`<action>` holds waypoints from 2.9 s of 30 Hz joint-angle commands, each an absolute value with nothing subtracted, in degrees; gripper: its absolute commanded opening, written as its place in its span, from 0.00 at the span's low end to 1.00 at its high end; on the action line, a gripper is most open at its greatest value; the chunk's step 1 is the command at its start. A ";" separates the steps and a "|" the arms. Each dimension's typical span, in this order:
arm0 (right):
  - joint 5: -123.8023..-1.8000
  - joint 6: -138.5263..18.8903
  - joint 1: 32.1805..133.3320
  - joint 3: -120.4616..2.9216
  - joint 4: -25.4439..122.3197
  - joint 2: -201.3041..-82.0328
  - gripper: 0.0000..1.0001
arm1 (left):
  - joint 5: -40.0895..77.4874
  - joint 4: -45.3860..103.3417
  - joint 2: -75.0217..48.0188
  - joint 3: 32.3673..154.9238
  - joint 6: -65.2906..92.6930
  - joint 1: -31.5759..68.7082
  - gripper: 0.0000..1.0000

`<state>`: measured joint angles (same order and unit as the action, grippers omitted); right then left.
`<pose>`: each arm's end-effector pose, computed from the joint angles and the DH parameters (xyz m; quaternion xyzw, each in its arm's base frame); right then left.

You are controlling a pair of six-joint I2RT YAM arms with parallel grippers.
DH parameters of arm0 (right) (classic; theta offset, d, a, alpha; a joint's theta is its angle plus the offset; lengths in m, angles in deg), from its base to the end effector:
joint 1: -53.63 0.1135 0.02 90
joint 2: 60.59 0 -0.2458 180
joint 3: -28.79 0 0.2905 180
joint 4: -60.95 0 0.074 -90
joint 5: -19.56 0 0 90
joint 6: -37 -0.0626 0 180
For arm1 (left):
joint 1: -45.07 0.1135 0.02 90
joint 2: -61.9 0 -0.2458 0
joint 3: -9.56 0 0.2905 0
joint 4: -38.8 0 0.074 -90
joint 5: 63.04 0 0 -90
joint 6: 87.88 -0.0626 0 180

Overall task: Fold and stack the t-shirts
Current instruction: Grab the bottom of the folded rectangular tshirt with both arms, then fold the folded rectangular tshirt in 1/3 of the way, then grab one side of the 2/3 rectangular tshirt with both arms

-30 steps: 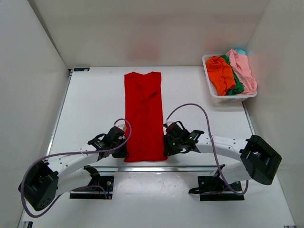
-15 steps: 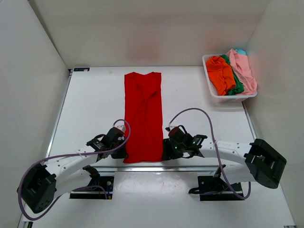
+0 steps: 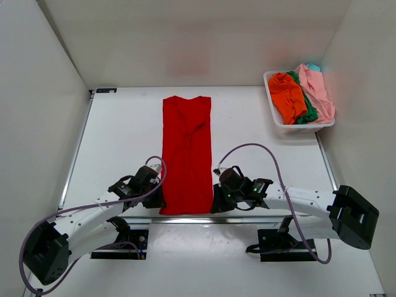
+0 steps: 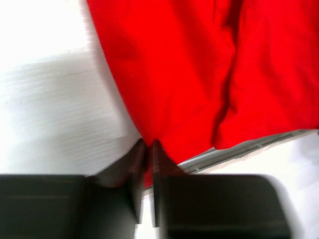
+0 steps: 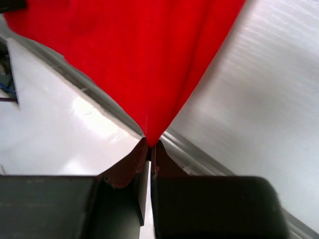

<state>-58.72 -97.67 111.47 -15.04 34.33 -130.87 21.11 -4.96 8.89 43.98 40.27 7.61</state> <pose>0.1374 0.2425 0.1073 -0.1403 0.9336 0.3063 0.1217 0.1634 -0.1332 0.0965 0.0064 0.9698 -0.1854 0.1582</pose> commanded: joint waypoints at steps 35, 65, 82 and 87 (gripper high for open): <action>-41.97 -78.94 89.67 -38.92 21.88 -143.72 0.00 | 15.00 -5.30 -6.64 68.39 32.89 23.60 0.00; -38.19 -74.08 71.83 -74.03 25.54 -176.80 0.22 | 8.94 21.93 -38.55 83.97 41.23 39.09 0.25; -44.86 -84.99 78.93 -42.38 45.51 -157.01 0.31 | 18.67 26.87 -12.30 55.77 42.02 33.21 0.59; -47.85 -89.82 83.07 -35.18 48.33 -153.32 0.35 | 28.09 24.23 -4.90 50.05 43.42 28.63 0.60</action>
